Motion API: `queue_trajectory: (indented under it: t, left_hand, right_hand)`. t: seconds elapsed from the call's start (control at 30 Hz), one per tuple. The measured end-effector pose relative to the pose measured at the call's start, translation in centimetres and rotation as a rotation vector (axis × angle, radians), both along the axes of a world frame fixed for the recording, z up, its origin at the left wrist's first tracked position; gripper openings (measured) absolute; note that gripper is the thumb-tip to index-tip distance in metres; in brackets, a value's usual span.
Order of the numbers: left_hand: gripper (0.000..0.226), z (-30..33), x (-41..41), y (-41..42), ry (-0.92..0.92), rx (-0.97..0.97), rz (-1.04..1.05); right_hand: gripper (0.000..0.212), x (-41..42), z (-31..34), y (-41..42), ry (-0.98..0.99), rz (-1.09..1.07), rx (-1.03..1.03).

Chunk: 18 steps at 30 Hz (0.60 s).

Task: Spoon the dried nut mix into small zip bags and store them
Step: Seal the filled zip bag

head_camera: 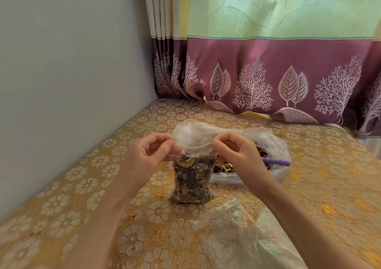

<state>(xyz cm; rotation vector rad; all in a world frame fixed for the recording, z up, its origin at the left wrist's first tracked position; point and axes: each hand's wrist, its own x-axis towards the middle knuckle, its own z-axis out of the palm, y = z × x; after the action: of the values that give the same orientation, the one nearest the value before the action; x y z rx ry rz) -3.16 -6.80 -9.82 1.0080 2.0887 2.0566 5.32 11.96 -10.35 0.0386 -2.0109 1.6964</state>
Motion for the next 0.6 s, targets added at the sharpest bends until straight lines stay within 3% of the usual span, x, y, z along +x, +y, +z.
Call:
queue_trajectory:
  t: [0.27, 0.6]
  left_hand:
    - [0.025, 0.34, 0.48, -0.03, 0.089, -0.051, -0.001]
    - [0.016, 0.28, 0.44, 0.03, 0.176, -0.086, 0.072]
  right_hand:
    - [0.008, 0.17, 0.42, 0.3, -0.011, 0.077, 0.058]
    - [0.01, 0.12, 0.57, 0.18, 0.014, -0.005, 0.092]
